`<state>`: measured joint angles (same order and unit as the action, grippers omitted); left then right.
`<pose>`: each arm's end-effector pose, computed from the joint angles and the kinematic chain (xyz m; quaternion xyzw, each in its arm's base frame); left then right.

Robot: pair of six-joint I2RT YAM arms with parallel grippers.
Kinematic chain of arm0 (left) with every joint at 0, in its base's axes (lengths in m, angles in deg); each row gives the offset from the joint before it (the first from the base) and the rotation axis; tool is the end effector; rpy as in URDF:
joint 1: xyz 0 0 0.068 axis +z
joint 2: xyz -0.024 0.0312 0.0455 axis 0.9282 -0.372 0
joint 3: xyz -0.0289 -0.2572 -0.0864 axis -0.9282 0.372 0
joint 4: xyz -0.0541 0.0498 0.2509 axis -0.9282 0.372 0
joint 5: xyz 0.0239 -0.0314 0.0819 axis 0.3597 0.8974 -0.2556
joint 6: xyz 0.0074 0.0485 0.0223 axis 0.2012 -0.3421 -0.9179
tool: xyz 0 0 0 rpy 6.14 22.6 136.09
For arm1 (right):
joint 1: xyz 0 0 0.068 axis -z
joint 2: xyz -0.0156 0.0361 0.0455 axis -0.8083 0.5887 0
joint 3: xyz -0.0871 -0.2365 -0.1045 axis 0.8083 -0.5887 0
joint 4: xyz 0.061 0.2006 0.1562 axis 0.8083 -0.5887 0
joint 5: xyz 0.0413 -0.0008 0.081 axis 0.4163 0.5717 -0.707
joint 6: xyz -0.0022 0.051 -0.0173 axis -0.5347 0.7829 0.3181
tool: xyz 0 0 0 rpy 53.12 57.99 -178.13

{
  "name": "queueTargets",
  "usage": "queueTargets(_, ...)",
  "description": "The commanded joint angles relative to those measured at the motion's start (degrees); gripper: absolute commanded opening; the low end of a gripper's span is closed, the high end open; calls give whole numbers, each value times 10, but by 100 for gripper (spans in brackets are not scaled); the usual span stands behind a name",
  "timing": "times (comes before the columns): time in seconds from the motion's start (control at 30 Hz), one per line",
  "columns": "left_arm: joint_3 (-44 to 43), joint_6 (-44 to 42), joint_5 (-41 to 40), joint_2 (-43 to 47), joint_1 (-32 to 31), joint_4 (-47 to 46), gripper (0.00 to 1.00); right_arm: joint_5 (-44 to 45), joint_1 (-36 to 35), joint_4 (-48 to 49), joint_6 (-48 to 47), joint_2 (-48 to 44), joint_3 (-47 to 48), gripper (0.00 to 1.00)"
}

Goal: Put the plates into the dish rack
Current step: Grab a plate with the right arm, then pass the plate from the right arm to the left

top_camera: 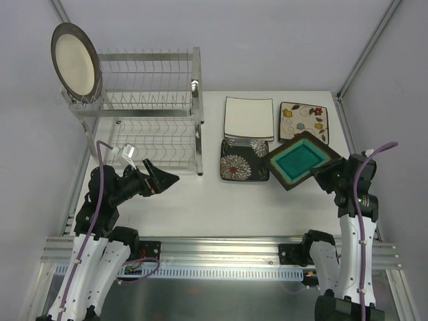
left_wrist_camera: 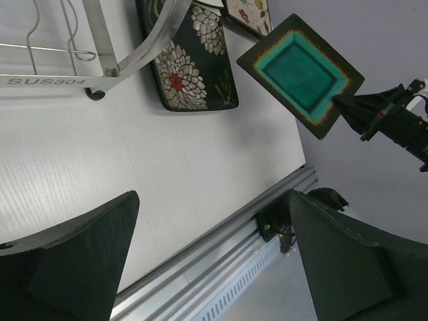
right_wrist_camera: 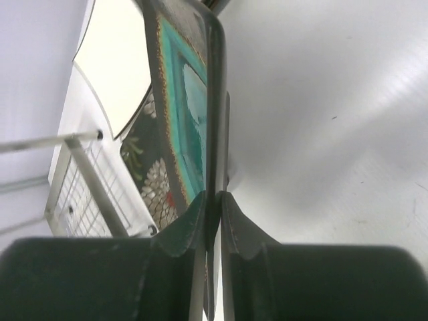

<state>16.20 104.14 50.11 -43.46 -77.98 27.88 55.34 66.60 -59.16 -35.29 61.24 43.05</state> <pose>0.1062 -0.0375 0.3043 -0.0281 0.7681 -0.4469 0.4576 0.1387 -0.0261 0.3039 0.3088 0.8183 0.1448 0.4627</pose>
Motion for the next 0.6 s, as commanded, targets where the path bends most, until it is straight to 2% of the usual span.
queueTargets(0.0, -25, 43, 22, -7, -9, -43, 96, -74, -20, 68, -19, -11, 77, 0)
queueTargets(0.17, -35, 62, 17, -25, -19, -56, 95, -57, -54, 29, -55, -14, 131, 0)
queueTargets(0.3, -47, 70, 0, -43, -39, -68, 95, -105, -73, 24, -74, -1, 158, 0)
queueTargets(0.57, -85, 72, -116, -117, -177, -103, 95, -265, -108, 54, -78, 23, 162, 0)
